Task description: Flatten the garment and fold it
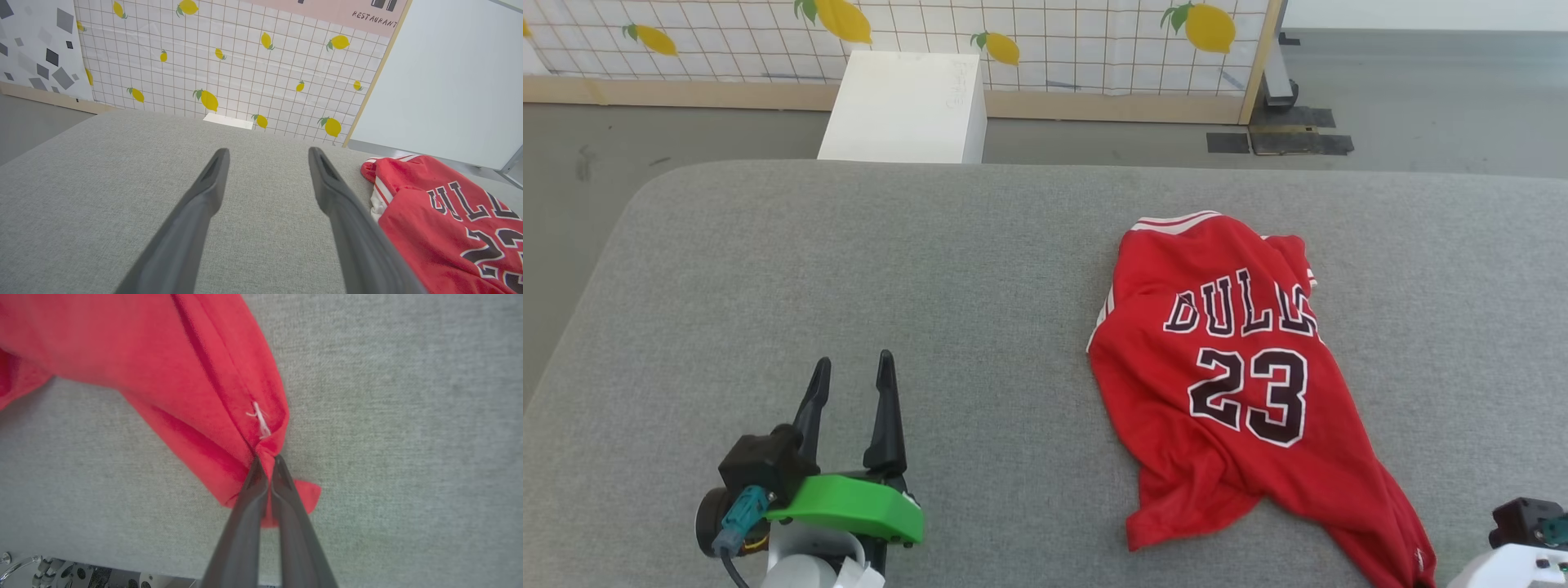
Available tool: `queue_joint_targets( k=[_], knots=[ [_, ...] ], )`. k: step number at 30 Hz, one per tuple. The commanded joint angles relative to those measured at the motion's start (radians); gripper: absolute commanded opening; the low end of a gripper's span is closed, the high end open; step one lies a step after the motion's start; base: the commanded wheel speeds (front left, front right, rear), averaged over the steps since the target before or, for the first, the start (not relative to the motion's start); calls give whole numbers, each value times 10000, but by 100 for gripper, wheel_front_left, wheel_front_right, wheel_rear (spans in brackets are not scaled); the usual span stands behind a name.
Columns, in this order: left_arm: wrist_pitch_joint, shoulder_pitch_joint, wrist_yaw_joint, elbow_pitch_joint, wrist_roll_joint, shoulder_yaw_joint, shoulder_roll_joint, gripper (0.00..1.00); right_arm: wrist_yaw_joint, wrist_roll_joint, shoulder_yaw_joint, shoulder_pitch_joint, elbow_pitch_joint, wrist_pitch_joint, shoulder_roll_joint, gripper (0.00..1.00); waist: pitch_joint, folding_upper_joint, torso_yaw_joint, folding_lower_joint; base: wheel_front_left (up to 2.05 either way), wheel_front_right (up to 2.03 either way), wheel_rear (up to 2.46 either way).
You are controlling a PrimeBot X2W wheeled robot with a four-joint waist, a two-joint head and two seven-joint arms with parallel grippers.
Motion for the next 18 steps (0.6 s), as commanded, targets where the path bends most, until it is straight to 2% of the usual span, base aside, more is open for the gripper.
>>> queue_joint_targets(
  k=[1, 2, 4, 9, 13, 14, 15, 18],
  knots=[
    [-38, 52, -69, 83, -64, 22, -33, 100, -15, -38, -9, 280, 103, 13, 175, 0, -18, 0, 20, 0, 0, 0, 0],
    [-38, 60, -71, 128, -86, 19, -34, 100, -15, 4, -101, 248, 22, -217, 279, 0, -28, 0, 24, 0, 0, 0, 0],
    [-38, 96, -67, 232, -184, 22, -35, 100, -15, 157, -298, 97, -182, -828, 452, 100, -79, 0, 16, 0, 0, 0, 0],
    [-33, -24, -83, 677, -874, -255, -37, 100, -15, 1161, -906, -679, -841, -2919, 657, 100, -179, 0, -81, 0, 0, 0, 0],
    [385, -751, -20, 1076, -1614, -651, -38, 100, -15, 1169, -1453, -1303, -1121, -4492, 575, 100, -148, 0, -236, 0, 0, 0, 0],
    [649, -1051, 1, 1236, -1756, -871, -38, 100, -15, 1080, -1543, -1445, -1157, -4798, 578, 100, -114, 0, -275, 0, 0, 0, 0],
    [1472, -2035, -166, 1671, -2676, -1610, -38, 100, -15, 894, -1730, -1807, -1116, -5328, 581, 100, 67, 0, -383, 0, 0, 0, 0],
    [2895, -3323, 43, 2551, -3183, -2488, -38, 100, -15, 764, -1667, -2138, -1040, -5643, 511, 100, 310, 0, -542, 0, 0, 0, 0]
  ],
)
